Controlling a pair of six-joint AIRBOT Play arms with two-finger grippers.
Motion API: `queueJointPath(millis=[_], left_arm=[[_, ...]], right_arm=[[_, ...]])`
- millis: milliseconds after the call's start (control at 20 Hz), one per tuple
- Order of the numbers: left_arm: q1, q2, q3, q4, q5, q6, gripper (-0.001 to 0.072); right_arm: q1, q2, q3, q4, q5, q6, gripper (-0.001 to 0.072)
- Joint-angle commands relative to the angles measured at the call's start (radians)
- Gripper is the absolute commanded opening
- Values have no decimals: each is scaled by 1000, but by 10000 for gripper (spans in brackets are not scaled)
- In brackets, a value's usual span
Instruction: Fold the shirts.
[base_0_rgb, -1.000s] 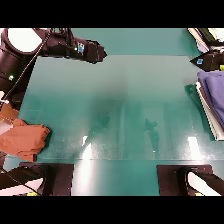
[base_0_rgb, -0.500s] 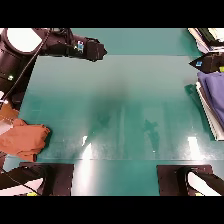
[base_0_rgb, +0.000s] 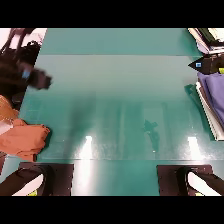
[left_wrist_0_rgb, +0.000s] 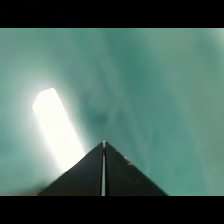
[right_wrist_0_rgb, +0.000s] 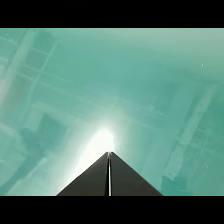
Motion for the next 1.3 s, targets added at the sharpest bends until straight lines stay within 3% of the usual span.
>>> queueJointPath(millis=[0,50,100,150,400,550,650,700,750,800,950,1100,1250], left_arm=[[143,149,-229,181,-88,-53,28],[179,164,-287,192,-94,-59,186],[215,169,-343,202,-105,-66,531],[243,169,-394,209,-105,-74,646],[308,169,-680,230,5,-95,646],[308,169,-791,235,73,-167,646],[308,169,-808,232,68,-220,644],[308,169,-808,226,50,-220,471],[308,169,-805,219,30,-217,175],[308,169,-796,211,16,-212,39],[307,179,-673,175,-32,-206,25],[279,179,-379,143,-67,-211,24],[155,178,-50,143,-68,-225,23]], right_arm=[[1,0,0,0,1,0,14],[1,0,0,0,1,0,14],[1,0,0,0,1,0,14],[1,0,0,0,1,0,14],[1,0,0,0,-6,0,14],[1,-1,-1,0,-10,0,14],[1,-1,0,0,-10,0,14],[1,-1,0,0,-10,0,14],[1,-1,0,0,-10,0,14],[1,-1,0,0,-11,0,14],[1,0,0,1,-32,0,14],[1,0,8,4,-84,0,14],[1,0,74,4,-113,0,14]])
